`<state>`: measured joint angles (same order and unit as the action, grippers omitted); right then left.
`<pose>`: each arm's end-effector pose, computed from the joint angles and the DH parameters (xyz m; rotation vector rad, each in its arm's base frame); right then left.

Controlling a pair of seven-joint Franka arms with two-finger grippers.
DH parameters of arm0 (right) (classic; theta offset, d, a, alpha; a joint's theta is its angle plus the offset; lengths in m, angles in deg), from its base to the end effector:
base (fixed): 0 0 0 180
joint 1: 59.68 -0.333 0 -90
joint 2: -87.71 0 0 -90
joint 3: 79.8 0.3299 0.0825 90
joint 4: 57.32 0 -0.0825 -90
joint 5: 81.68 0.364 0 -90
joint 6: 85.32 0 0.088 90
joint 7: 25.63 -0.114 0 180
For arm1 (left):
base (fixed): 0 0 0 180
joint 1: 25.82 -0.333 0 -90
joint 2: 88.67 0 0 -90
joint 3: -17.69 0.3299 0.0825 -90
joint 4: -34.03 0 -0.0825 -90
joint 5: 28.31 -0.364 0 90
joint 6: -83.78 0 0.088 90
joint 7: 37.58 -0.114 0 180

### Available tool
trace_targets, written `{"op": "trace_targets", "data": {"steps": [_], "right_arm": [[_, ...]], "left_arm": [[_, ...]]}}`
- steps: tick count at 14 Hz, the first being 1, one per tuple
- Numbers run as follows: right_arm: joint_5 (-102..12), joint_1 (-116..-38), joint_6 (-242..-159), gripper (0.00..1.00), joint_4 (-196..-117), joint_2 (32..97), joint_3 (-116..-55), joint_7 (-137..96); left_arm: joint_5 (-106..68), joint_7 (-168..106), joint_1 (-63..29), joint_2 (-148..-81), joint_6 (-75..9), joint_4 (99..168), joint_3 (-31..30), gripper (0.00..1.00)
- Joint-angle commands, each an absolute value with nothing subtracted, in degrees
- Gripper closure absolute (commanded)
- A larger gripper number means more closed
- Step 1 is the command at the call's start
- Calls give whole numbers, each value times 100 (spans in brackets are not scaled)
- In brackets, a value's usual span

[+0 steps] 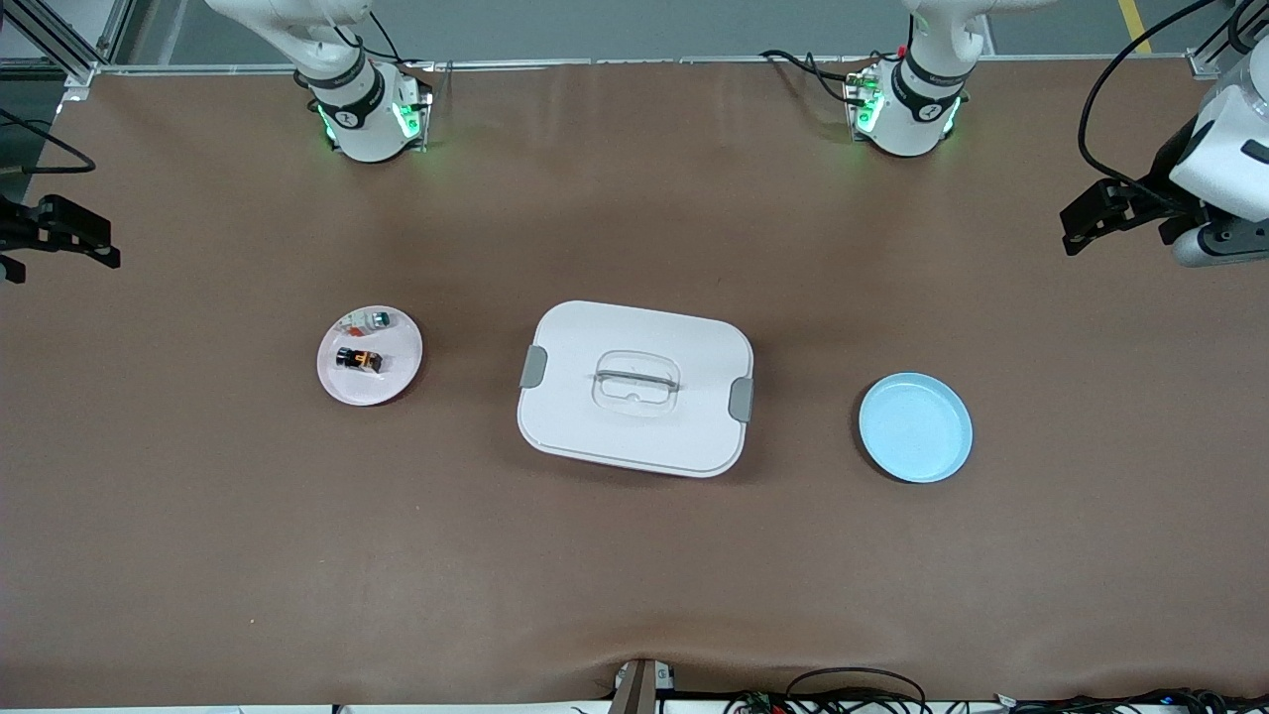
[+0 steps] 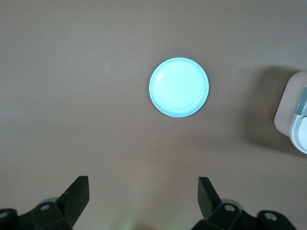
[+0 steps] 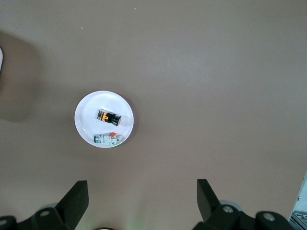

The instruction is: Transfer orange switch to right arm and place

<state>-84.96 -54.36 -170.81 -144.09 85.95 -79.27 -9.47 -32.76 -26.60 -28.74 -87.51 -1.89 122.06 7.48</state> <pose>0.5337 -0.0517 0.6337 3.0790 0.3019 -0.0967 0.5173 -0.0579 0.6512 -3.0563 -0.1063 0.0124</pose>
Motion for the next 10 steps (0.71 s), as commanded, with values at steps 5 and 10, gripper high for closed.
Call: {"op": "trace_targets", "data": {"steps": [5,10], "right_arm": [[-8432,-5388,-17190,0,-14213,8577,-7857,-1506],[-8036,-5318,-17049,0,-14213,8586,-7875,-2256]], "left_arm": [[-3183,-2783,-2889,-8551,-218,12324,758,0],[-2911,-2906,-2889,-8568,-218,12289,758,0]]}}
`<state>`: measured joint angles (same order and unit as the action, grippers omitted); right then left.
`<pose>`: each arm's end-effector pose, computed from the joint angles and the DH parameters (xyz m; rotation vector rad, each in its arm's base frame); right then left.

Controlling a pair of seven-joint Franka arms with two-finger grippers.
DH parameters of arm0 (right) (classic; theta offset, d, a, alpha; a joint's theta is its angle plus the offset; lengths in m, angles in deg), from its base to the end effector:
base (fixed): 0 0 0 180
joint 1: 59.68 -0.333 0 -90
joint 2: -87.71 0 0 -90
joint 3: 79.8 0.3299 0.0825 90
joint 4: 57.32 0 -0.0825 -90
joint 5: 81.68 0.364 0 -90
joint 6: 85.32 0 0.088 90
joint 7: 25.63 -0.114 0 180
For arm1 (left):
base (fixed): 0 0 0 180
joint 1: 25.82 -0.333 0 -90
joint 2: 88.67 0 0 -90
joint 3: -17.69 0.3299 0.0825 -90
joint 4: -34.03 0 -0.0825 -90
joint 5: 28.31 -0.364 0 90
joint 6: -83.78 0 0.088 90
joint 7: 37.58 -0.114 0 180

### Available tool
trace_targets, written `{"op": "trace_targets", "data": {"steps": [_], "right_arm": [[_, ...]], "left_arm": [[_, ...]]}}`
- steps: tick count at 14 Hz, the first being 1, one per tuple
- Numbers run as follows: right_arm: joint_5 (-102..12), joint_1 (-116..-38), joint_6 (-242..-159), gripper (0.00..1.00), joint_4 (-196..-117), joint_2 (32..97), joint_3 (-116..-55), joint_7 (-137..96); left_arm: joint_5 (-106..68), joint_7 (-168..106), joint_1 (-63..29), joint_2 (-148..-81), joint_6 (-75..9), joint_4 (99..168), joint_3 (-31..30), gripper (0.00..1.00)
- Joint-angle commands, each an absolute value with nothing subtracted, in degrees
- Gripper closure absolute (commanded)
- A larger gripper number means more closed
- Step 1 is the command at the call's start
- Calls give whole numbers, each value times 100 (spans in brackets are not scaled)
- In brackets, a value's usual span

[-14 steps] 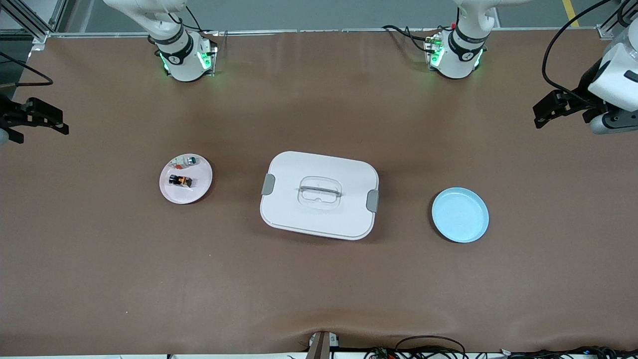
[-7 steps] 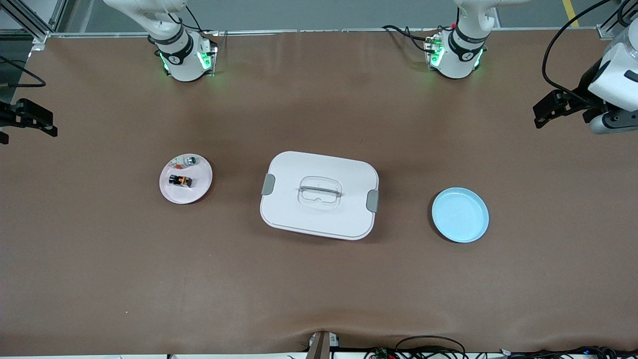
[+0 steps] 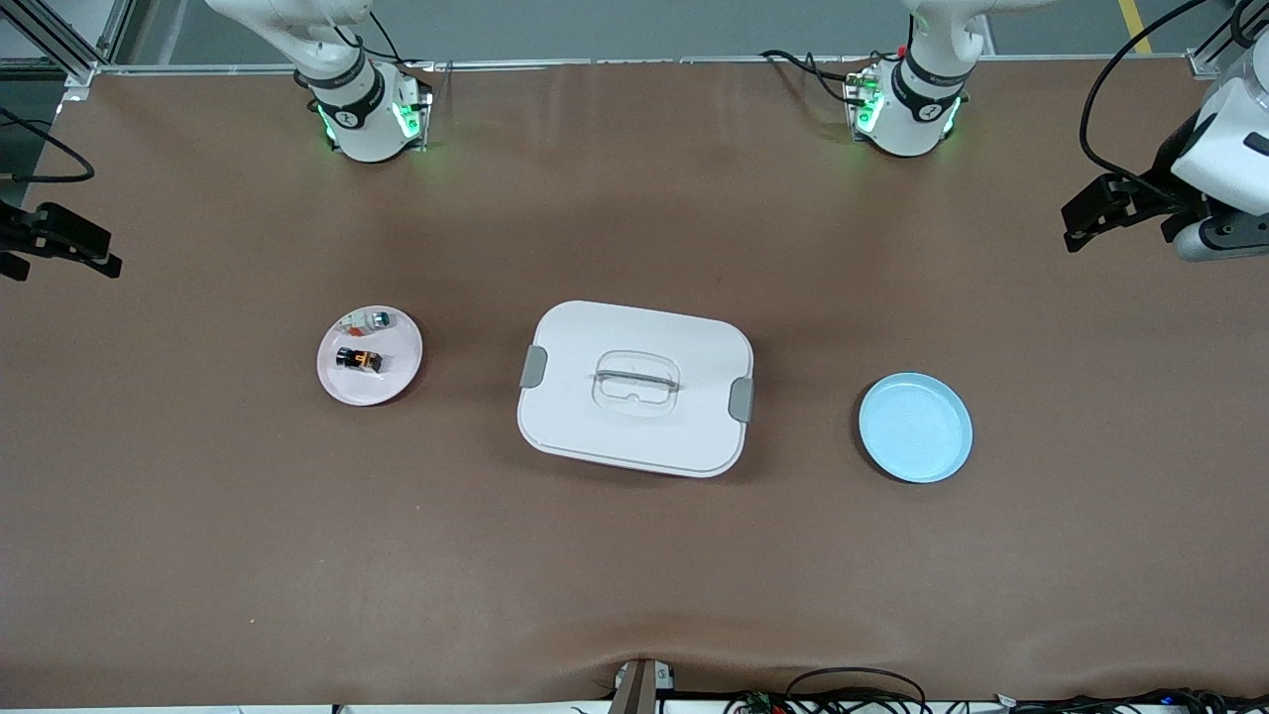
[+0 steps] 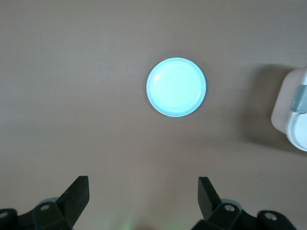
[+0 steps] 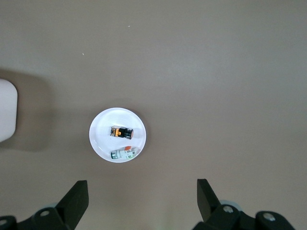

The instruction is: Transfer orange switch to right arm and place

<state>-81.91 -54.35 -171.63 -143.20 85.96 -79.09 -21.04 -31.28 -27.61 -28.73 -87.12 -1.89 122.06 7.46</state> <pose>0.5364 -0.0439 0.6417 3.1396 -0.0012 -0.0365 0.5147 -0.0614 0.6544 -3.0826 -0.0769 0.0091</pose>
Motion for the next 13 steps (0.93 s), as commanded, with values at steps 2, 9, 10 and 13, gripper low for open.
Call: {"op": "trace_targets", "data": {"steps": [2,9,10,13], "right_arm": [[-7887,-5204,-16787,0,-14213,8586,-7884,-2256],[-7482,-4878,-16785,0,-14257,8647,-7866,-2387],[-7517,-4896,-16785,0,-14275,8656,-7849,-2370],[-7842,-5018,-16785,0,-14275,8692,-7822,-2317]], "left_arm": [[-2893,-2906,-2898,-8603,-218,12254,775,0],[-2796,-2950,-2898,-8648,-209,12166,802,0],[-2796,-3054,-2898,-8656,-209,12157,802,0],[-2831,-3257,-2898,-8656,-209,12166,811,0]]}}
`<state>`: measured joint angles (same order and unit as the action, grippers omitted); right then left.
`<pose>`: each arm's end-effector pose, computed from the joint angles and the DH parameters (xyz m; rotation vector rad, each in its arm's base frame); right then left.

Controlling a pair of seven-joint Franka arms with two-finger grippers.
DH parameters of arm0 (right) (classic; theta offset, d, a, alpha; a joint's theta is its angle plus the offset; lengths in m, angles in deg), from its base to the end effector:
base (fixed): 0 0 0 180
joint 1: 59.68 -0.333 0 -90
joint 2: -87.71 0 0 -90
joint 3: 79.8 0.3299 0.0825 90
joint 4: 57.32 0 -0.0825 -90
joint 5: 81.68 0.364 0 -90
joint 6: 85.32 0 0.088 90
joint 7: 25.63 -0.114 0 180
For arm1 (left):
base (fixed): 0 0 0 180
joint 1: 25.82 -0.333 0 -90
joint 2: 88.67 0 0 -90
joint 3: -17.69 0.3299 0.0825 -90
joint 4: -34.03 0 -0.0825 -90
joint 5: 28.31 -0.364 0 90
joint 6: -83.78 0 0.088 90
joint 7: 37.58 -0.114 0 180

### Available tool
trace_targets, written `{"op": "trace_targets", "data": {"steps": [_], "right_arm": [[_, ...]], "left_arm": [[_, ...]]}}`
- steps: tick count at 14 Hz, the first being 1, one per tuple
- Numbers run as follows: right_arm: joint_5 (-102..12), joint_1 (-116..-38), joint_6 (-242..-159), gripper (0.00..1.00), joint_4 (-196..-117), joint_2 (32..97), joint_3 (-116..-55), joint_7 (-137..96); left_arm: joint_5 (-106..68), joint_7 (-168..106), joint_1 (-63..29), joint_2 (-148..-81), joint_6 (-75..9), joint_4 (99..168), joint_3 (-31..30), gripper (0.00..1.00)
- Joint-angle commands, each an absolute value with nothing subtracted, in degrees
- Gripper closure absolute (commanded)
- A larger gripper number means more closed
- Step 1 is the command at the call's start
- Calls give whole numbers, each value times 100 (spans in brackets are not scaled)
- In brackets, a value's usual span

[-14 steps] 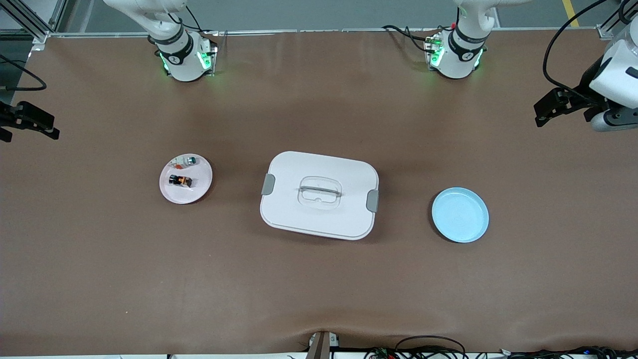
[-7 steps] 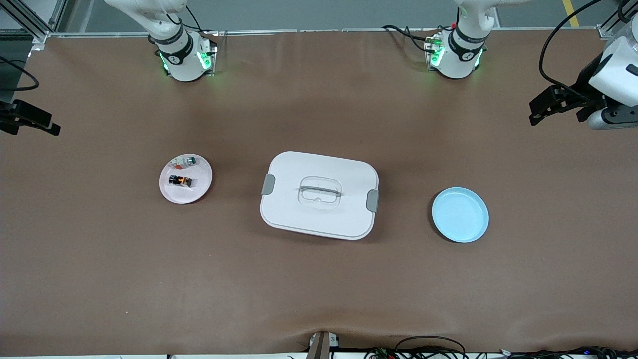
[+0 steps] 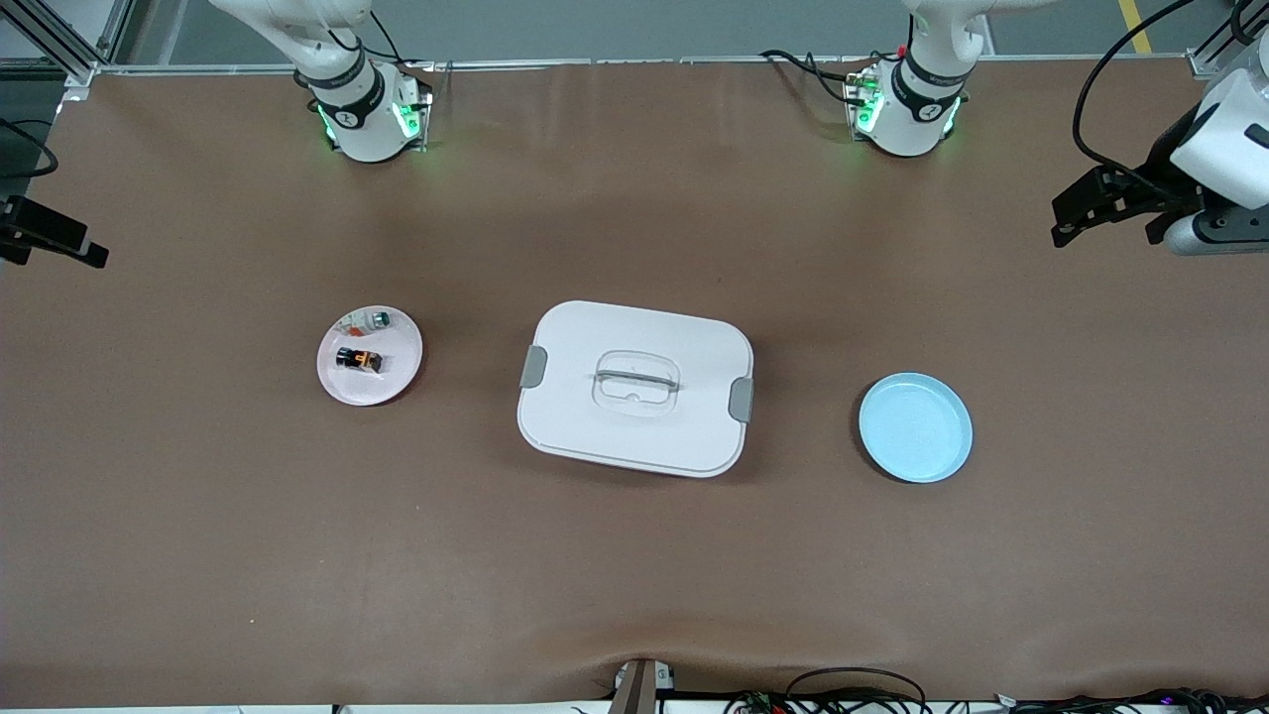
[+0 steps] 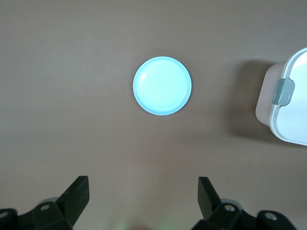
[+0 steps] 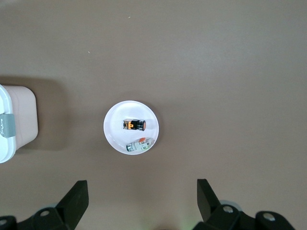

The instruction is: Transfer orange switch to right arm and place

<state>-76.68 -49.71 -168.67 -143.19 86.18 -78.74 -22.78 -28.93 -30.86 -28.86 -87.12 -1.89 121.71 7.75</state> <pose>0.5261 -0.0717 0.6401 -3.0422 0.1503 0.0935 0.5146 -0.0625 0.6570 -3.1252 0.0036 0.0102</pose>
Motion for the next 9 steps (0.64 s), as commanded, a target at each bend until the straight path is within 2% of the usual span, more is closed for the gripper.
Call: {"op": "trace_targets", "data": {"steps": [1,6,9], "right_arm": [[-7921,-5045,-16803,0,-14275,8692,-7822,-2317],[-8124,-5168,-16961,0,-14310,8753,-7831,-2326],[-8106,-5160,-17303,0,-14898,9139,-7831,-2352]], "left_arm": [[-2840,-3266,-2898,-8656,-209,12166,811,0],[-2840,-3249,-2898,-8648,-209,12148,811,0],[-2857,-3170,-2898,-8648,-200,12131,819,0]]}}
